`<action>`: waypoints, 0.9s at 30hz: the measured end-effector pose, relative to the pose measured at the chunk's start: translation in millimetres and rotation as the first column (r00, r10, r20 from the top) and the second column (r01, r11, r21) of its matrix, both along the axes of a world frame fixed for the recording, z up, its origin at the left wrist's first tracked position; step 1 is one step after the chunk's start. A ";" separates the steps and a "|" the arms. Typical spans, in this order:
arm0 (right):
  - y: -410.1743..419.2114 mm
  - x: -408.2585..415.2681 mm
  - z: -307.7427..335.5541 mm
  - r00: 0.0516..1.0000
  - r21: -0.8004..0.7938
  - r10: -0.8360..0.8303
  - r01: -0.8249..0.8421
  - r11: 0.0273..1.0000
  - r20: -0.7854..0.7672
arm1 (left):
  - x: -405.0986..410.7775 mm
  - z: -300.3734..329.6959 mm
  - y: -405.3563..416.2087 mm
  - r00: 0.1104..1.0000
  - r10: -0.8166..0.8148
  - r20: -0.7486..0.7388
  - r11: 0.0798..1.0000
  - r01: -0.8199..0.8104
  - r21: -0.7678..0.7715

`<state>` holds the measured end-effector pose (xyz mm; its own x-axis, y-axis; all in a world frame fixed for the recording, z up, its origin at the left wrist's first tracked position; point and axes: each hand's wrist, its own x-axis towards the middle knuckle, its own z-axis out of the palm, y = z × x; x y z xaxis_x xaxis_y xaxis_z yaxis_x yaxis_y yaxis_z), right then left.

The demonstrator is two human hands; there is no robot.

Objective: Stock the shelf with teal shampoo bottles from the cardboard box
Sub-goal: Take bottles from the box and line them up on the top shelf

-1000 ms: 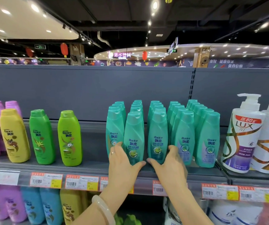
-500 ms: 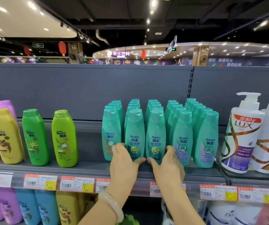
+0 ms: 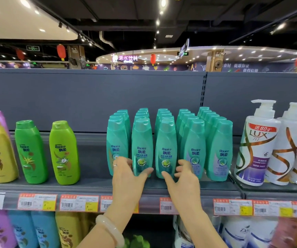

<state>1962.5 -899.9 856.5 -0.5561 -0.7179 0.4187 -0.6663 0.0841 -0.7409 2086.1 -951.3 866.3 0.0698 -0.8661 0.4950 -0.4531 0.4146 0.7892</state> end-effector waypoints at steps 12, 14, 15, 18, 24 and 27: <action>-5.1 -34.6 119.7 0.854 -0.142 0.150 -0.251 0.957 -0.499 | 49.2 55.3 -37.5 0.986 -0.085 -0.144 0.991 0.068 -0.116; -15.9 -36.8 137.3 0.820 0.019 0.239 -0.268 0.963 -0.520 | 49.8 52.8 -41.4 0.959 -0.129 -0.253 0.990 0.139 0.022; -20.6 -38.0 144.3 0.807 0.084 0.276 -0.274 0.958 -0.523 | 51.2 50.0 -42.6 0.954 -0.132 -0.269 0.986 0.155 0.066; -30.3 -39.3 159.2 0.790 0.244 0.385 -0.302 0.922 -0.478 | 58.0 42.3 -46.3 0.951 -0.119 -0.284 0.979 0.161 0.129; -42.6 -40.2 171.1 0.772 0.381 0.469 -0.316 0.869 -0.429 | 67.4 38.7 -53.3 0.937 -0.184 -0.298 0.945 0.252 0.209; -43.5 -39.7 170.1 0.766 0.404 0.483 -0.317 0.858 -0.424 | 67.2 37.0 -54.1 0.937 -0.218 -0.275 0.932 0.283 0.228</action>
<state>1922.8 -943.3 1026.5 0.0356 -0.9579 0.2849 -0.9513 -0.1199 -0.2841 2153.3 -1005.5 903.3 -0.0779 -0.9662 0.2458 -0.1439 0.2549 0.9562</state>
